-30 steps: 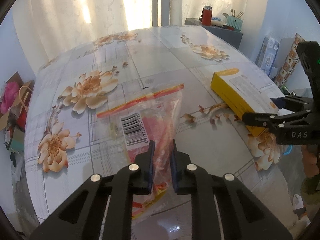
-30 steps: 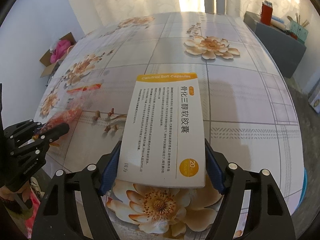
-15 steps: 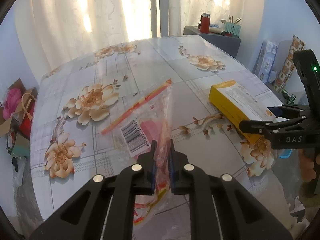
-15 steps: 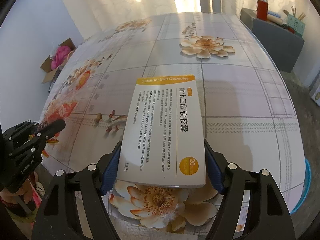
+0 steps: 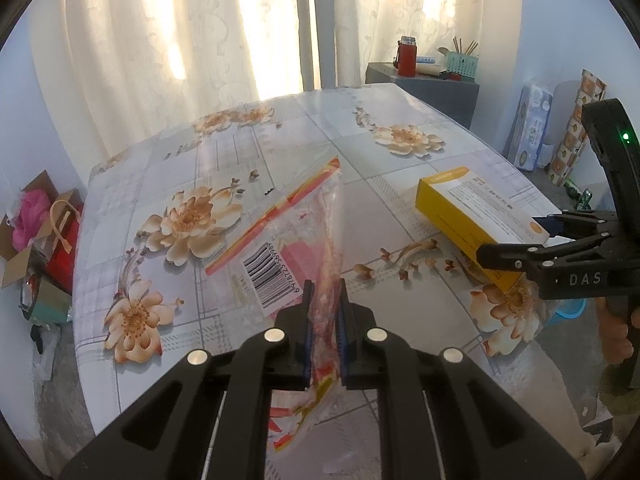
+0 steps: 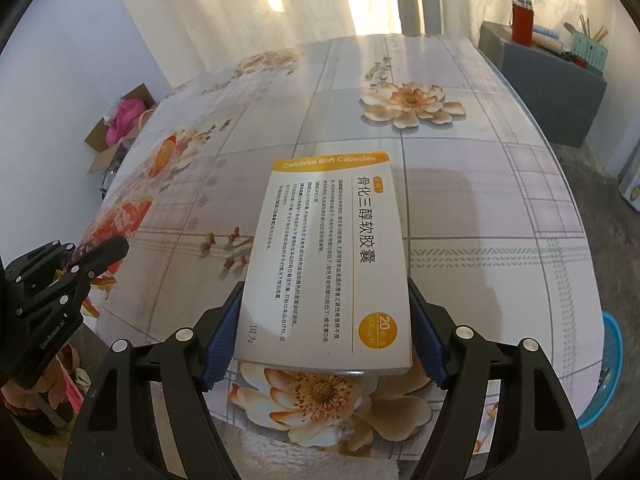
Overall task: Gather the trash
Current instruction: 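Close the left gripper on the snack bag edge and lift it, then carry the snack bag and capsule box with both grippers over the blue wastebasket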
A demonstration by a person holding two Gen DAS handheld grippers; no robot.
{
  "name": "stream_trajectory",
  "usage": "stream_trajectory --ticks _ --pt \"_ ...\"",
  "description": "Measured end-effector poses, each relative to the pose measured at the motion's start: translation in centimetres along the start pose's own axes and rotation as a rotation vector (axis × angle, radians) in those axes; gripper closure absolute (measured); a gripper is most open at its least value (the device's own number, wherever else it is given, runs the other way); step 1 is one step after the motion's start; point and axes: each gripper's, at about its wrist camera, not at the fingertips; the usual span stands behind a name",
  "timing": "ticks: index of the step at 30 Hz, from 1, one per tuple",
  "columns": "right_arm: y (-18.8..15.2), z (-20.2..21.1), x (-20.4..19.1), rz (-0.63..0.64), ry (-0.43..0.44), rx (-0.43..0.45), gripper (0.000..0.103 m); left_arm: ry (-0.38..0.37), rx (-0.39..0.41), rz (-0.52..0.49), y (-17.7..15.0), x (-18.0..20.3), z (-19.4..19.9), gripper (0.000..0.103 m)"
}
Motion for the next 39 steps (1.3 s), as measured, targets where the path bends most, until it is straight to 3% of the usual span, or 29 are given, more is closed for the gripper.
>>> stream_trajectory --ticks 26,39 --pt "-0.6 4.1 0.8 -0.027 0.036 0.074 0.033 0.025 0.076 -0.058 0.7 2.7 3.9 0.094" --pt "-1.8 6.3 2.8 -0.062 0.041 0.117 0.033 0.019 0.111 -0.123 1.8 6.1 5.4 0.094"
Point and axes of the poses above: each gripper's, at about its wrist camera, not at the fingertips, and z roughly against the way its jaws point, x to its right, y to its top, and after that the axes turned 7 degrees about -y, right-handed
